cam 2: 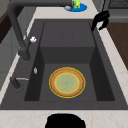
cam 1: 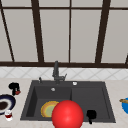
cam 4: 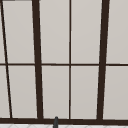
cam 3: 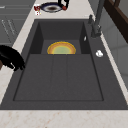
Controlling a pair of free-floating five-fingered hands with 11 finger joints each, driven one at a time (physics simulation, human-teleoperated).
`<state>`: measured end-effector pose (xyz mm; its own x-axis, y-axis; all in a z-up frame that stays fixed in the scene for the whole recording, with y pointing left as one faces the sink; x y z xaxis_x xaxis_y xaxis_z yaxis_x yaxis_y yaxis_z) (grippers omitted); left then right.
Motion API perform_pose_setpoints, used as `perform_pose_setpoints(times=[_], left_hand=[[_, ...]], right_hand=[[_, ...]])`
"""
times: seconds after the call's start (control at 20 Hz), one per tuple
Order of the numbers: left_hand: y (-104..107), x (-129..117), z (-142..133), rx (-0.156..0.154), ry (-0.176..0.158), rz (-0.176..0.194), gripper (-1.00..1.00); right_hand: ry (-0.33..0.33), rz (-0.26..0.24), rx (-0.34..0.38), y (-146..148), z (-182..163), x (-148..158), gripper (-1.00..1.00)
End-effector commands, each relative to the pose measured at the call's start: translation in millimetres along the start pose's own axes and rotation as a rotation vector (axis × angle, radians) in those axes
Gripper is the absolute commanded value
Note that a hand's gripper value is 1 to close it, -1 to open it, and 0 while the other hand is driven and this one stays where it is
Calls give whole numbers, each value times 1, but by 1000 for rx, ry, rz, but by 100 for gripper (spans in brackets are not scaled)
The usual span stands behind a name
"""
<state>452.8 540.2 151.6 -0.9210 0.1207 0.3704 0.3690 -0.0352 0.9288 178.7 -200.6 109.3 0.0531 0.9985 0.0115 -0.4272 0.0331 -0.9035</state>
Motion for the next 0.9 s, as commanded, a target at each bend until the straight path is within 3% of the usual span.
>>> perform_pose_setpoints(times=[0.0,0.3,0.4,0.55,0.65,0.7,0.75,0.85], left_hand=[[-4,2,31,-4,-10,0,100],[-15,7,78,4,0,-2,100],[-21,9,91,28,-9,-14,100],[-33,15,107,104,-41,-44,100],[-42,26,113,162,-65,-94,100],[-30,27,113,189,-74,-123,100],[-16,21,106,179,-74,-131,100],[3,32,100,195,-86,-136,100]], right_hand=[[0,0,0,0,0,0,0],[0,0,0,0,0,0,0],[0,0,0,0,0,0,0],[0,0,0,0,0,0,0],[0,0,0,0,0,0,0],[0,0,0,0,0,0,0],[0,0,0,0,0,0,0],[0,0,0,0,0,0,0]])
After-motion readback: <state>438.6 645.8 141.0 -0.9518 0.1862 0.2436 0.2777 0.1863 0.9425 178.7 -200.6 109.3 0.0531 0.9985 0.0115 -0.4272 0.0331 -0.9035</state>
